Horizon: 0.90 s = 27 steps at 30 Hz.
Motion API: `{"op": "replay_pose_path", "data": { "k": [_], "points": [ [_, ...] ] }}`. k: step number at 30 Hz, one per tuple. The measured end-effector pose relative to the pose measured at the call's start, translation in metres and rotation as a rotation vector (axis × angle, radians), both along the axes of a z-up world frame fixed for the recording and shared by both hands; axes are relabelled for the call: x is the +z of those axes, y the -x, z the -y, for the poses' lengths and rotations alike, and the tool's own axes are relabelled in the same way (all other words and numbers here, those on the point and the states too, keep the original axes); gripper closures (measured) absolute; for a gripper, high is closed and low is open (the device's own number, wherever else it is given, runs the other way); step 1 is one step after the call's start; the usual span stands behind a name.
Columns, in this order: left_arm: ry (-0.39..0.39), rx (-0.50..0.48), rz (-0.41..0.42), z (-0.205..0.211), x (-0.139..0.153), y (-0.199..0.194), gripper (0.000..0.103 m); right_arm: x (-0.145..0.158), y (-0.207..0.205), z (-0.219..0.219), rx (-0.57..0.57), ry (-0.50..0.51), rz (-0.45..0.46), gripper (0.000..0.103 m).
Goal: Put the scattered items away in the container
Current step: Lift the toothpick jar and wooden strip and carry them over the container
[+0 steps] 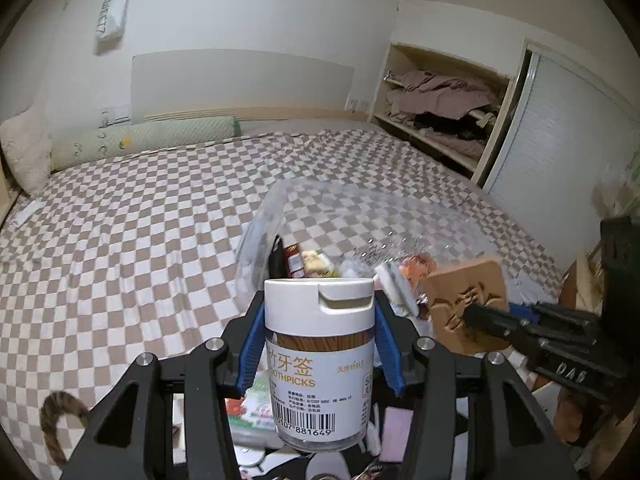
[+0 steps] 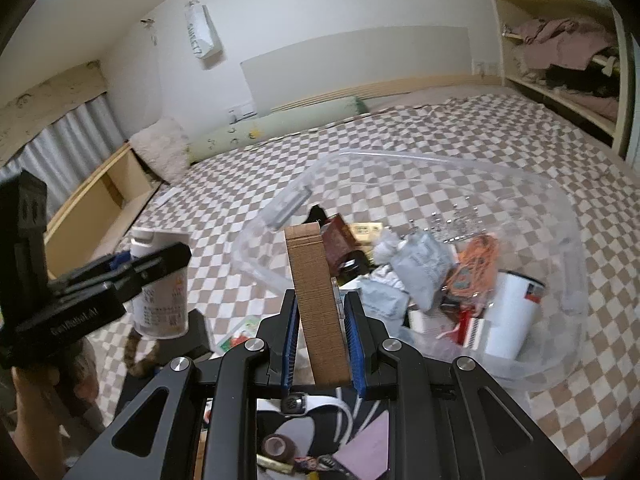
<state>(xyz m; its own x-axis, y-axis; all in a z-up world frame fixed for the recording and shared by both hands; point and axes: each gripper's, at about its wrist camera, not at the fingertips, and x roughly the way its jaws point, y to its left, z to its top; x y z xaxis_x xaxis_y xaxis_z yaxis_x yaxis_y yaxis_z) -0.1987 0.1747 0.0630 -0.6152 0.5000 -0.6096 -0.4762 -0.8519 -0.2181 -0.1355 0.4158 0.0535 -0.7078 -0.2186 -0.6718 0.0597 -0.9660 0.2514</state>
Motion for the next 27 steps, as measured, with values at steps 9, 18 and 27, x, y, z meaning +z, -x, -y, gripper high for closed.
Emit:
{"op": "replay_pose_path", "data": {
  "k": [9,18,27],
  "points": [
    [-0.101,-0.01,-0.02,-0.003,0.022,0.017,0.053,0.028,0.005,-0.009,-0.055,-0.025,-0.078,0.08],
    [-0.15,0.012,-0.077,-0.001,0.049,0.034,0.053,0.059,0.021,-0.01,-0.093,-0.017,-0.153,0.08],
    [-0.196,-0.006,-0.114,-0.017,0.06,0.048,0.053,0.068,0.037,-0.012,-0.136,-0.015,-0.183,0.08]
  ]
}}
